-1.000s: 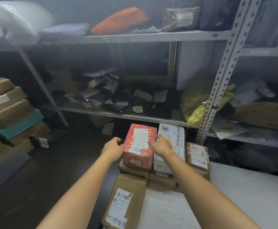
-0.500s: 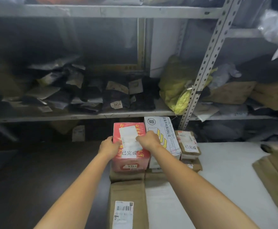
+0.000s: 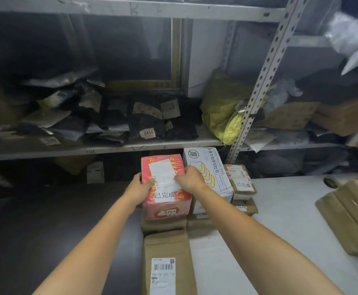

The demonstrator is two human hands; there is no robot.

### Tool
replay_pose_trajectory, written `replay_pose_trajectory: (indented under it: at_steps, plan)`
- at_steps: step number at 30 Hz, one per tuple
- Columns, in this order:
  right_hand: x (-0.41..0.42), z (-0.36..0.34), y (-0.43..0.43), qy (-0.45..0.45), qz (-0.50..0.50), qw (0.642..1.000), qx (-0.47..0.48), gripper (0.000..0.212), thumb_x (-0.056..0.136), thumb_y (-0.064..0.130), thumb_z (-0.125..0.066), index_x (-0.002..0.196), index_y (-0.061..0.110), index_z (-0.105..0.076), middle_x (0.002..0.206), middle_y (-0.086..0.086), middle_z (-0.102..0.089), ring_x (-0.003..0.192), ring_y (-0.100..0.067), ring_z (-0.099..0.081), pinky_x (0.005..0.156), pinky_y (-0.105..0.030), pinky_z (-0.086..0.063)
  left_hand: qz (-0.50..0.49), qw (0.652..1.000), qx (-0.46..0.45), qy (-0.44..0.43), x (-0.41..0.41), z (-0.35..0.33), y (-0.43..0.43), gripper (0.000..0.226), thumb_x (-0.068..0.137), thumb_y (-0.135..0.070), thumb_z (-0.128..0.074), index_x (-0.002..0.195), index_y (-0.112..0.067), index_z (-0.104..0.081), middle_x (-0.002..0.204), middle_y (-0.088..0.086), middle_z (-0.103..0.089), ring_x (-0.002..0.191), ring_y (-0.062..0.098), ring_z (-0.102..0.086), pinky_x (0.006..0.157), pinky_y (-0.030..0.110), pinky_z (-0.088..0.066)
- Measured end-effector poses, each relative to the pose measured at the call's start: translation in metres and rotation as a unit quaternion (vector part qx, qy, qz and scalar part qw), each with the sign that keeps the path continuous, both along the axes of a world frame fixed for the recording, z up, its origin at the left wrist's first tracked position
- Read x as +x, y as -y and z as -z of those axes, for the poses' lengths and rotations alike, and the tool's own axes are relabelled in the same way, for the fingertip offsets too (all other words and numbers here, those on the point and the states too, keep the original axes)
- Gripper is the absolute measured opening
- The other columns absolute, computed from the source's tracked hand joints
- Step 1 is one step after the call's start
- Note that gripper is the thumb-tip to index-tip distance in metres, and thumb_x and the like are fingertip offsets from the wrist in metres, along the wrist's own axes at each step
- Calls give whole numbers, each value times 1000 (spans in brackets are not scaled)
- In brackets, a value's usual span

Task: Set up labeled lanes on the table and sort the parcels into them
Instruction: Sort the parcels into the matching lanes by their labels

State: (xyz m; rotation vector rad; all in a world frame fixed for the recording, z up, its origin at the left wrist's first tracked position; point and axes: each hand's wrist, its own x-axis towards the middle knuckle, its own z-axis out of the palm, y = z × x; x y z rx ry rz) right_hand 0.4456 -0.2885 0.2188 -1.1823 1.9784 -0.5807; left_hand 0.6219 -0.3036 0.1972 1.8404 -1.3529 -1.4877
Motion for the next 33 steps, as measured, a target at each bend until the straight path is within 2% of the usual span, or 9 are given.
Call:
replay_pose_trajectory:
  at_steps: [3, 8, 11, 13, 15, 18, 27, 31, 33]
  plan:
    - [-2, 0, -1, 39, -8, 999, 1, 20, 91, 19, -61, 110, 13, -59, 105, -5, -68, 99, -26, -66, 91, -47, -56, 1, 1000, 20, -23, 0, -4, -4, 54, 101, -35, -55, 150, -27, -32, 115, 2, -68, 88, 19, -68, 61, 36, -51]
    - [1, 10, -6, 139, 29, 990, 11, 38, 95, 13, -60, 126, 18, -40, 106, 1, -60, 106, -23, -64, 93, -45, -56, -17, 999, 30, -42, 0, -2, -5, 53, 101, -36, -55, 148, -32, -31, 116, 2, -68, 93, 24, -69, 73, 48, -52]
    - [4, 15, -6, 162, 50, 985, -4, 46, 94, 9, -61, 134, 17, -40, 107, 2, -60, 107, -23, -64, 93, -45, -56, -20, 999, 23, -40, 0, -2, -6, 56, 101, -33, -57, 150, -31, -30, 120, 3, -67, 94, 23, -69, 70, 43, -53]
    - [7, 16, -8, 170, 61, 984, -8, 38, 94, 7, -62, 127, 18, -47, 111, 0, -63, 108, -24, -65, 94, -46, -56, -26, 999, 21, -38, 1, -5, -9, 57, 101, -31, -57, 150, -30, -30, 118, 3, -67, 91, 22, -69, 65, 40, -51]
    - [11, 16, -13, 176, 73, 982, -7, 22, 94, 6, -63, 104, 23, -53, 112, -2, -66, 107, -25, -66, 95, -46, -56, -23, 999, 15, -33, 4, -8, -10, 58, 100, -29, -58, 151, -30, -30, 117, 4, -68, 88, 21, -70, 59, 35, -50]
    - [15, 17, -22, 200, 91, 975, -14, 24, 94, 7, -64, 91, 29, -55, 111, -3, -69, 105, -26, -67, 94, -46, -56, -15, 999, 1, -30, 10, -19, -12, 57, 100, -25, -59, 150, -30, -32, 114, 5, -69, 86, 21, -72, 57, 33, -52]
    - [-19, -64, -43, 224, 108, 961, -118, 36, 89, 11, -72, 122, 22, -62, 112, -5, -71, 96, -26, -72, 85, -44, -60, 2, 997, -50, -62, -7, -102, -27, 56, 97, -31, -64, 146, -35, -37, 106, -2, -70, 84, 17, -67, 59, 35, -46]
    - [-65, -108, -70, 218, 115, 957, -154, 36, 92, 10, -71, 125, 19, -61, 115, -5, -68, 95, -24, -70, 72, -33, -60, 44, 993, -73, -75, -46, -138, -35, 54, 94, -36, -67, 141, -39, -39, 110, -4, -70, 87, 16, -68, 62, 35, -49]
    - [-93, -125, -89, 202, 136, 954, -173, 40, 91, 11, -72, 130, 15, -61, 124, -6, -67, 97, -23, -69, 81, -38, -60, 71, 991, -90, -70, -75, -151, -40, 56, 93, -38, -68, 141, -41, -40, 117, -3, -70, 92, 19, -69, 66, 37, -53]
